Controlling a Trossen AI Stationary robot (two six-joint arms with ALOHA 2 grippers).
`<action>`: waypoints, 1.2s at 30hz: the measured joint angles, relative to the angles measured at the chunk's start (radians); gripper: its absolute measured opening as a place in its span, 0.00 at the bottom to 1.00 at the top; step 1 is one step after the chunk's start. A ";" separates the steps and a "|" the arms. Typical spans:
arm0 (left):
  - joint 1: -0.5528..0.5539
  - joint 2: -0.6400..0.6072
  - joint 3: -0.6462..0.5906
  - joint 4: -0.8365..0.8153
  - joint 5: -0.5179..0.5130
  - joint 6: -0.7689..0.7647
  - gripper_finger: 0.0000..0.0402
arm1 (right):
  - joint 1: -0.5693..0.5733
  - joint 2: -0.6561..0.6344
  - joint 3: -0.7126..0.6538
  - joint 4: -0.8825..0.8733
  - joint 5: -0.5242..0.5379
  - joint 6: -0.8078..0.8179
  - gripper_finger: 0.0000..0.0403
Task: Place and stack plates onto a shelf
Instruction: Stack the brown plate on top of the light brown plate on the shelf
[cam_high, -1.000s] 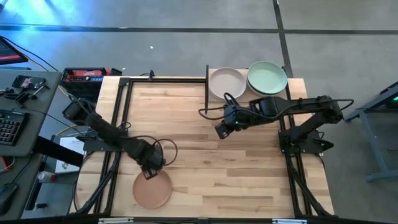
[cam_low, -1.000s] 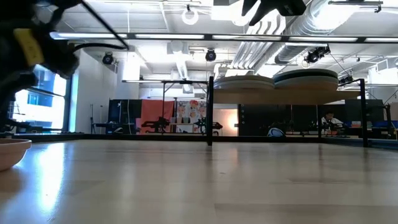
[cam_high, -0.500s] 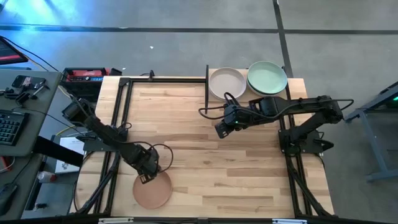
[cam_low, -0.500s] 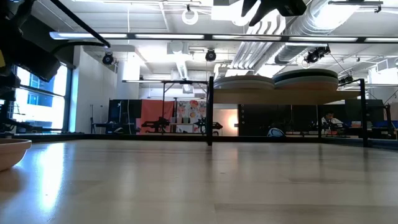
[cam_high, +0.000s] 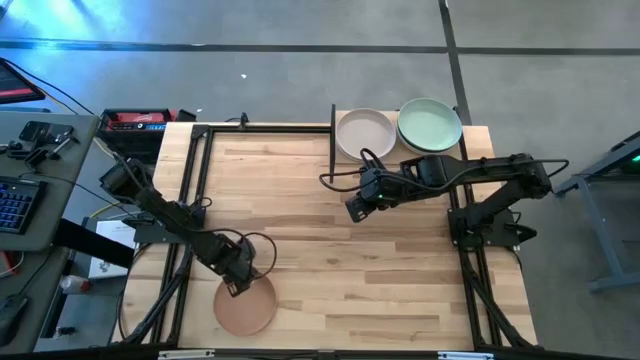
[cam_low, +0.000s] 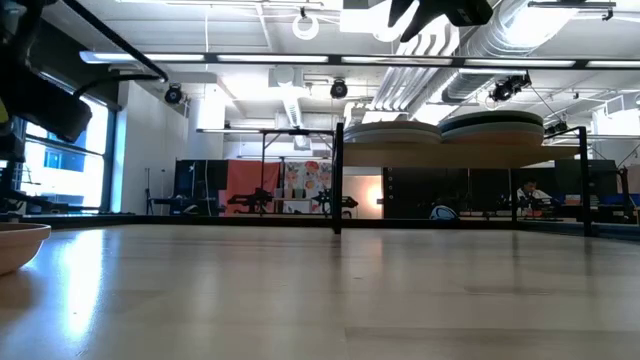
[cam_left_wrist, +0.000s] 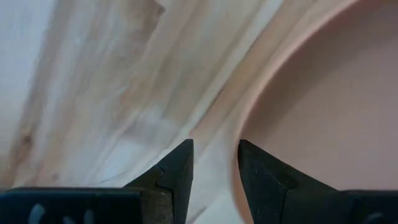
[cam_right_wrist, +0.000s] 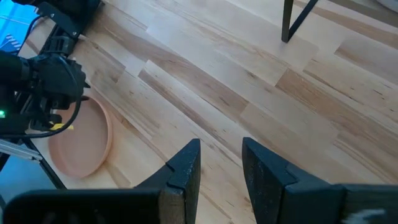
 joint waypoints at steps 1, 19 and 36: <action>0.000 0.000 -0.011 0.024 0.005 0.000 0.29 | 0.000 0.000 0.000 0.000 0.000 0.000 0.24; 0.058 -0.001 -0.020 0.065 0.003 0.005 0.02 | 0.000 0.000 0.000 0.000 0.006 -0.019 0.24; 0.283 -0.002 0.097 -0.010 0.001 0.226 0.00 | -0.003 0.000 0.000 -0.001 0.008 -0.025 0.24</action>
